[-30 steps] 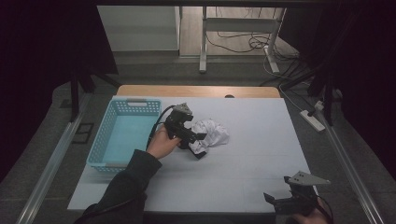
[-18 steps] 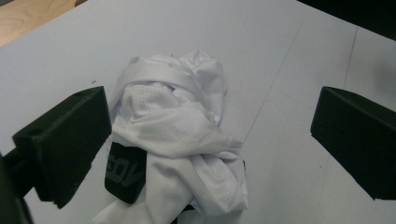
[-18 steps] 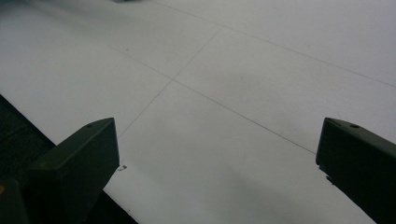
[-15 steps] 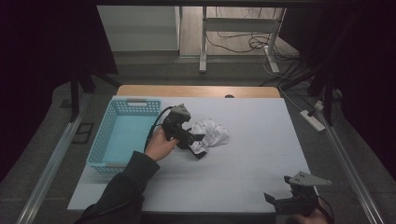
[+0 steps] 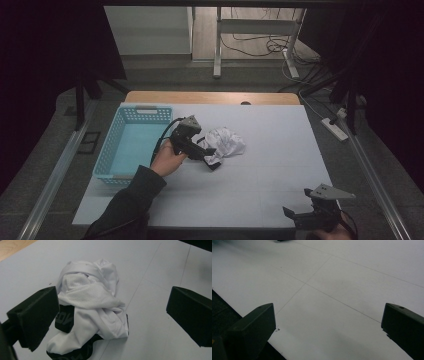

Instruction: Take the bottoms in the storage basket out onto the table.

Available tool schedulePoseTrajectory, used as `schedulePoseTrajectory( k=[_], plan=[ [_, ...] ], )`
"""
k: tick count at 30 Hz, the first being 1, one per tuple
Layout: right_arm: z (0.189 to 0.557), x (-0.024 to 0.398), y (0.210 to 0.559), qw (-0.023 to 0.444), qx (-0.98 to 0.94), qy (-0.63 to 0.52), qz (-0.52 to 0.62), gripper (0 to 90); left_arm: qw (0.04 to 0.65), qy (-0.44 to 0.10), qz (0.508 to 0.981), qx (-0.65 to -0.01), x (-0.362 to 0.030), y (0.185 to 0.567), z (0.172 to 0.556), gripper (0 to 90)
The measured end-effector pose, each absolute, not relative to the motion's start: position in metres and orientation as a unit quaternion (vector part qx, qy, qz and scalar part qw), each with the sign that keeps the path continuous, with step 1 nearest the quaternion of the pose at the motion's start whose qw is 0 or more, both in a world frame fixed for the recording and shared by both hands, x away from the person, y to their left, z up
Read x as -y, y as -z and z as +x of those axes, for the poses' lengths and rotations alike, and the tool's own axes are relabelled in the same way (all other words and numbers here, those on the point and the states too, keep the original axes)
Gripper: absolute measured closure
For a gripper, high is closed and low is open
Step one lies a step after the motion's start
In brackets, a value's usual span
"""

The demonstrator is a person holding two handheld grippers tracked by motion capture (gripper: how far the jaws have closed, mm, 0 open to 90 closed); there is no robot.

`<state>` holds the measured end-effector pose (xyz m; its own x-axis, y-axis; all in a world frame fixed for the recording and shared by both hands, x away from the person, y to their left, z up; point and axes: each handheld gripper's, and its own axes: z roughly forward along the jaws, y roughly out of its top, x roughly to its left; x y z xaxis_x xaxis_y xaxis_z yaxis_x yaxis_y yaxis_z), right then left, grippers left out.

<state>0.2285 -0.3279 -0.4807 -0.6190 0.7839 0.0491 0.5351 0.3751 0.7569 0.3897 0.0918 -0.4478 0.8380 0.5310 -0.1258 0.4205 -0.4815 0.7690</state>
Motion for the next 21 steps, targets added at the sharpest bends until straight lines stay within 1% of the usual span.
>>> schedulePoseTrajectory(
  k=[21],
  plan=[
    [0.229, 0.328, 0.481, 0.159, -0.813, -0.387, 0.405, 0.0, 0.444, -0.043, 0.849, -0.284, -0.104, 0.445, 0.375, 0.0]
  ],
)
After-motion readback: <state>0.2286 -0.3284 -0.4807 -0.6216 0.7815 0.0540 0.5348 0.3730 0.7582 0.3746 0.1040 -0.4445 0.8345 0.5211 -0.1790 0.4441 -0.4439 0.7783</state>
